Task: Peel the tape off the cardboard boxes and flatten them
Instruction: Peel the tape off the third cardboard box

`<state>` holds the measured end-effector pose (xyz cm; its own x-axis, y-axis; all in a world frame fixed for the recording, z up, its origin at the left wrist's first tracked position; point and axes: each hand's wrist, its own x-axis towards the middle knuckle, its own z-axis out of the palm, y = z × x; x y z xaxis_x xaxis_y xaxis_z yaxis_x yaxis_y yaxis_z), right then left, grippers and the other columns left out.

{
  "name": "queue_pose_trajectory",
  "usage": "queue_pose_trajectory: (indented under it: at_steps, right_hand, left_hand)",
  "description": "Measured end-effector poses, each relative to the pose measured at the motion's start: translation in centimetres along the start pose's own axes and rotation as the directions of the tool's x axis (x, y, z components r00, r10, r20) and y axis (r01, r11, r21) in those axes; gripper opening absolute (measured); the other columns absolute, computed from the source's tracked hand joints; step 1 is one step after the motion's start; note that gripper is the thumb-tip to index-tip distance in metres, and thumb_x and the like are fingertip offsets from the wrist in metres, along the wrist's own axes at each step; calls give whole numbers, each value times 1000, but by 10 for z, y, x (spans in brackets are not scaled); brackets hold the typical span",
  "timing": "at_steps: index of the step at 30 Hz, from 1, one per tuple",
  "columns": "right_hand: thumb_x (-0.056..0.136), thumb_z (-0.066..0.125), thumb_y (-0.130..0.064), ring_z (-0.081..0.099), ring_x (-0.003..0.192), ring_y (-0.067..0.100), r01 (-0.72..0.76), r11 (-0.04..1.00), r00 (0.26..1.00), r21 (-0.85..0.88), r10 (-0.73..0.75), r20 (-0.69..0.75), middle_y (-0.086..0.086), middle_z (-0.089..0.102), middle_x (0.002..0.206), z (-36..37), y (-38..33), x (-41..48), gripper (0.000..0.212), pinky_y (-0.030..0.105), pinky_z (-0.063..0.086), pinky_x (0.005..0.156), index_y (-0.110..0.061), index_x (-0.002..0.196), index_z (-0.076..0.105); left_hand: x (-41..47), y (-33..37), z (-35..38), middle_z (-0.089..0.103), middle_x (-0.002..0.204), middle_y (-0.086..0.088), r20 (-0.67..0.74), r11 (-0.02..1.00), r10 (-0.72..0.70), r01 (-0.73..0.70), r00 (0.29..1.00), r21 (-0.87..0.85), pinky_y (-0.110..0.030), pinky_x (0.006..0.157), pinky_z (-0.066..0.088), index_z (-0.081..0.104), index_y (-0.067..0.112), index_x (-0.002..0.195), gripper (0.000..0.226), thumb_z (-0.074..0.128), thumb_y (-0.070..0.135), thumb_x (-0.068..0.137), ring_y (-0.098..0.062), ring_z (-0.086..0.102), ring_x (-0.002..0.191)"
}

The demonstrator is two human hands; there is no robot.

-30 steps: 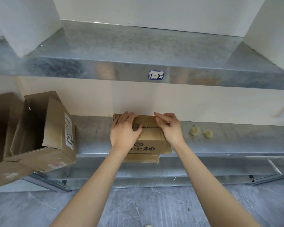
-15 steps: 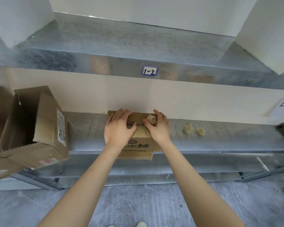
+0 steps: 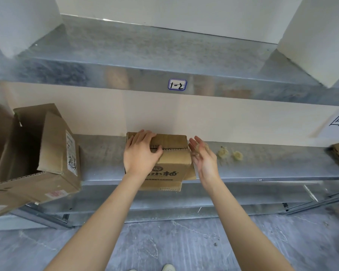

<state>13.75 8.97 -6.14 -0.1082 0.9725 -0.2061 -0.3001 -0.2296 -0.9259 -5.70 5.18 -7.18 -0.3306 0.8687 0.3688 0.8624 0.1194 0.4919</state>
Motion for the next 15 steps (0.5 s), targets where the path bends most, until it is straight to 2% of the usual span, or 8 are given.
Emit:
queue_pose_trajectory:
  at_steps: [3, 9, 12, 15]
  right_hand:
    - [103, 45, -21, 61, 118, 19, -28, 999, 1000, 32, 28, -4, 9, 63, 128, -6, -2, 0, 31, 30, 50, 99, -11, 131, 55]
    - [102, 47, -34, 65, 109, 12, 33, 985, 999, -167, -34, 1, 3, 69, 117, 4, -10, 13, 31, 30, 49, 98, -20, 128, 55]
    - [101, 47, -39, 67, 103, 13, 46, 966, 999, -255, -46, 4, -1, 70, 108, 9, -10, 21, 32, 26, 52, 86, -24, 128, 56]
    - [103, 45, -31, 67, 87, 9, 68, 938, 997, -340, -72, 1, 4, 67, 106, 7, -6, 28, 32, 23, 55, 70, -21, 133, 53]
  left_hand:
    - [-1, 0, -1, 65, 123, 5, -15, 1000, 9, -9, 1000, -2, -37, 102, 44, 67, 20, 114, 37, 69, 35, 81, -19, 56, 124]
    - [-3, -1, -2, 66, 120, 6, -24, 999, 34, -34, 999, 10, -34, 100, 43, 69, 20, 113, 35, 70, 35, 81, -17, 57, 123]
    - [-3, -2, -2, 66, 120, 7, -20, 999, 36, -36, 999, 12, -33, 99, 43, 69, 21, 113, 36, 68, 36, 81, -16, 56, 122]
    - [-4, -2, -2, 66, 120, 7, -24, 999, 40, -40, 999, 18, -33, 101, 43, 69, 20, 113, 36, 68, 37, 81, -15, 56, 123]
